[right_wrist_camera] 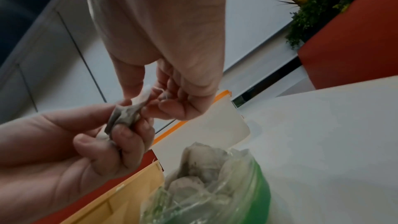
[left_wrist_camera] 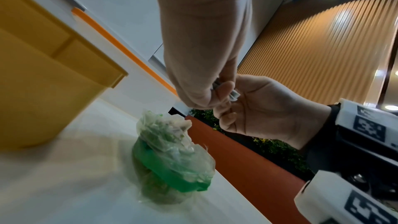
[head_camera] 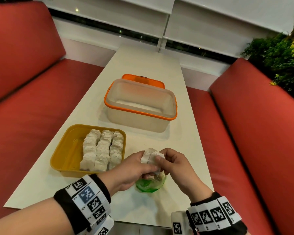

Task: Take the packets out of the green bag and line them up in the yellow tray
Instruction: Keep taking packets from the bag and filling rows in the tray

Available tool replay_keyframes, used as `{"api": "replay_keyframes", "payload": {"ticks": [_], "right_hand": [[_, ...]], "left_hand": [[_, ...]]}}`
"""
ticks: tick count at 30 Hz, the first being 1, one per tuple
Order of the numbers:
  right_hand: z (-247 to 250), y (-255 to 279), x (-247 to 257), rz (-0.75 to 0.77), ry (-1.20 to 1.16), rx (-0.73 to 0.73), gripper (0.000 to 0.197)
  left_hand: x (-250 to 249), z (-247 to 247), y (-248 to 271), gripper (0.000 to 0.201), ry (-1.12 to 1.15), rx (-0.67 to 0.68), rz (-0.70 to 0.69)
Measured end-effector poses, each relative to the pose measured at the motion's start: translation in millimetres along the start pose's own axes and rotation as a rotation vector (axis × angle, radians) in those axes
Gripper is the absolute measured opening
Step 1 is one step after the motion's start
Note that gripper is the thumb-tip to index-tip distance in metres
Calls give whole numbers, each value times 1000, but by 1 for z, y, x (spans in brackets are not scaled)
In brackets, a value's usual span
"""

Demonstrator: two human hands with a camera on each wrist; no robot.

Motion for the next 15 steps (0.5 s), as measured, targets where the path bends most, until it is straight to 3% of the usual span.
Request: {"api": "replay_keyframes", "payload": {"ticks": [8, 15], "right_hand": [[-17, -4, -9, -178, -189, 133, 15], [-27, -7, 7, -72, -7, 73, 13]], "left_hand": [[-1, 13, 12, 46, -111, 85, -36], [1, 26, 25, 25, 95, 120, 33]]}}
Point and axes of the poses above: each hand's wrist, its own y-axis away from the middle knuckle, its own z-axis out of the back of the hand, x = y × z, the point moved 6 cm from there along -y, towards the middle knuckle, and after that the axes turned 13 degrees about -y, right-handed, at the moved point
